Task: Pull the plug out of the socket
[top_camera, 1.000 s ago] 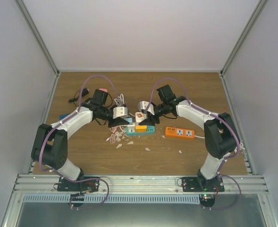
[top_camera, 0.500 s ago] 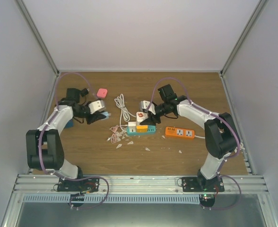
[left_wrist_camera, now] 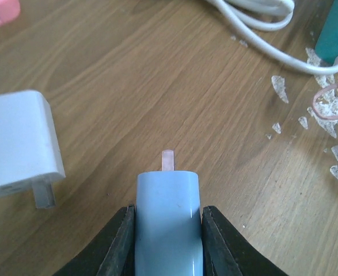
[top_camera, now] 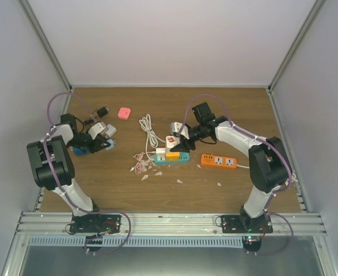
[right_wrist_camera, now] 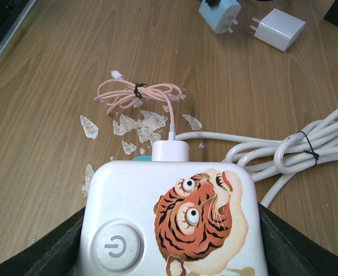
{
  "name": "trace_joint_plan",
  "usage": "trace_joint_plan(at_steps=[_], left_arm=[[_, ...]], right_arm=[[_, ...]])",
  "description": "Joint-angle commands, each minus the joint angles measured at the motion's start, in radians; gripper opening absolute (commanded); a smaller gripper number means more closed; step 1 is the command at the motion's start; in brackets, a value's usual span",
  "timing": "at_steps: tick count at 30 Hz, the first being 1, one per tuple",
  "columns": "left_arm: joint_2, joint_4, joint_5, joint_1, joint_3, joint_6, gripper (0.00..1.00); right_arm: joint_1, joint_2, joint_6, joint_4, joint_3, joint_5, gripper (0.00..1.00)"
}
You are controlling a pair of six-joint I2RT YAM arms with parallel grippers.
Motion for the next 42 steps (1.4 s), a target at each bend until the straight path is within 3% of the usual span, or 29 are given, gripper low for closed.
trace_joint_plan(at_steps=[1,11,19,24,29,32,42], left_arm=[[0.052,-0.008,-0.003,0.007,0.028,-0.001,0.10],[0.182,-0.027,-0.034,0.045,0.095,-0.028,0.13],[0.202,0.000,-0.034,0.073,0.129,-0.079,0.49],[0.171,0.045,-0.033,0.081,0.126,-0.110,0.57],[0.137,0.120,-0.064,0.083,0.120,-0.168,0.59],[0.134,0.144,-0.093,0.083,0.129,-0.189,0.54],[0.055,0.143,-0.076,0.057,0.110,-0.136,0.56]], right_arm=[[-0.016,0.028,-0.017,-0.068,-0.006,0.067,0.01],[-0.016,0.035,-0.016,-0.069,-0.005,0.062,0.01],[-0.016,0.034,-0.014,-0.071,-0.004,0.060,0.01],[-0.016,0.034,-0.014,-0.072,-0.003,0.058,0.01],[-0.016,0.032,-0.014,-0.072,-0.003,0.059,0.01],[-0.016,0.029,-0.014,-0.071,-0.004,0.057,0.01],[-0.016,0.027,-0.014,-0.070,-0.004,0.055,0.01]])
